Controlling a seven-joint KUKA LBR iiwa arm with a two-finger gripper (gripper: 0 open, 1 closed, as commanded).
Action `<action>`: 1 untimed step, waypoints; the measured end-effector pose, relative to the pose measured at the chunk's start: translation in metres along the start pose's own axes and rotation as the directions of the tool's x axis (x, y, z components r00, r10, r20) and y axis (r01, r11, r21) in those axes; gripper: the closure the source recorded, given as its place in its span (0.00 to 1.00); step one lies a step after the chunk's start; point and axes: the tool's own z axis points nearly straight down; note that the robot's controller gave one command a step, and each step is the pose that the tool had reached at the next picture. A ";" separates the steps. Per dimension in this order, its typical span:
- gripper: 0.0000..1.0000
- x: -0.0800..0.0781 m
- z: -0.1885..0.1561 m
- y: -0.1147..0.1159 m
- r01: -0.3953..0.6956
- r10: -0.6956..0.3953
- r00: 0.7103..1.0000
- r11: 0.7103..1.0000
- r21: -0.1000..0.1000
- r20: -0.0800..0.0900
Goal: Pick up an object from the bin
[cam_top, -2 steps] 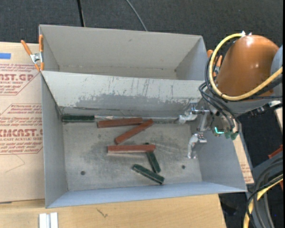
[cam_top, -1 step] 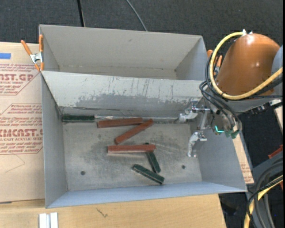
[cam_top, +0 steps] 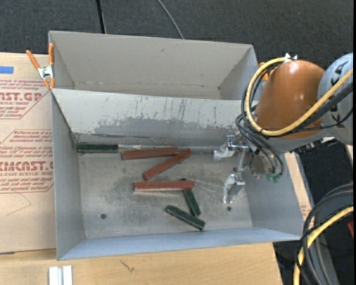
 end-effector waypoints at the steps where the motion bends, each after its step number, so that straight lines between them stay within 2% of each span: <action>1: 0.00 -0.010 0.068 0.012 0.001 -0.001 1.000 1.000 -0.001 -0.003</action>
Offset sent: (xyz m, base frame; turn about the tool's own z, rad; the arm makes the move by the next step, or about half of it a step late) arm 0.0098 0.0255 -0.1278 0.0303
